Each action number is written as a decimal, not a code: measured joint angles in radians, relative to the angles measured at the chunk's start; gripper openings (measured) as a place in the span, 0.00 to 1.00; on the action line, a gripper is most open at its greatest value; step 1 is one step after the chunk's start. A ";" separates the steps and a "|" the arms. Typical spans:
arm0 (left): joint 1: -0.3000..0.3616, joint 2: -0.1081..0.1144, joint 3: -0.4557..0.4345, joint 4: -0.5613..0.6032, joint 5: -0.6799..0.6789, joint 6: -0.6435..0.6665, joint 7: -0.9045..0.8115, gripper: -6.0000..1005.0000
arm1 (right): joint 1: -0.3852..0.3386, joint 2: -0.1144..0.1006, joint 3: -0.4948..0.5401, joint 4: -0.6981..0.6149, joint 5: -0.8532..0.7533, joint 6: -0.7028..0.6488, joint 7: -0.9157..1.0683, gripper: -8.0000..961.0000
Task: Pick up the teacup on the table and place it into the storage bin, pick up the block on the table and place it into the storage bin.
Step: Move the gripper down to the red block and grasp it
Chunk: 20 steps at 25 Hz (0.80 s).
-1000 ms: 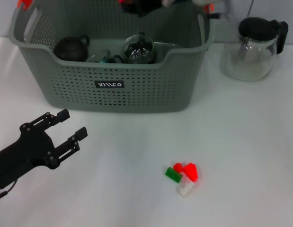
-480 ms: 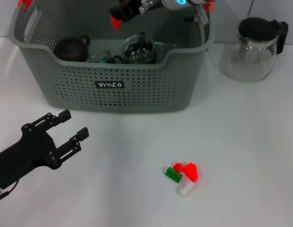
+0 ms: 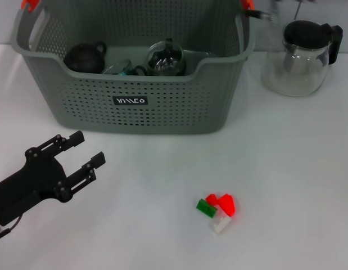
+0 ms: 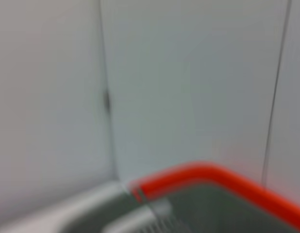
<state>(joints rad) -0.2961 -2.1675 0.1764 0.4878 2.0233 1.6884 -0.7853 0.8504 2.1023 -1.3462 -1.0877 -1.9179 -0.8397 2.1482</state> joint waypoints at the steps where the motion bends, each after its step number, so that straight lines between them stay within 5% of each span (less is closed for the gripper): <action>1: 0.001 0.000 0.000 0.000 0.000 -0.001 0.000 0.63 | -0.075 -0.002 0.000 -0.057 0.106 -0.028 -0.083 0.68; 5: 0.003 0.000 0.000 0.000 0.000 -0.006 0.000 0.63 | -0.277 -0.014 0.049 -0.165 0.385 -0.251 -0.295 0.81; 9: 0.002 0.000 0.000 0.000 0.000 -0.008 -0.001 0.63 | -0.378 -0.037 0.164 -0.241 0.367 -0.563 -0.278 0.82; 15: 0.006 0.001 -0.002 0.004 0.000 -0.010 -0.005 0.63 | -0.397 -0.060 0.351 -0.421 0.096 -0.966 -0.081 0.74; 20: 0.003 0.001 -0.003 0.002 0.000 -0.011 -0.006 0.63 | -0.302 -0.048 0.320 -0.503 -0.216 -1.124 0.176 0.70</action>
<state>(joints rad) -0.2930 -2.1660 0.1729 0.4902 2.0233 1.6769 -0.7910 0.5482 2.0543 -1.0261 -1.5908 -2.1343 -1.9636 2.3237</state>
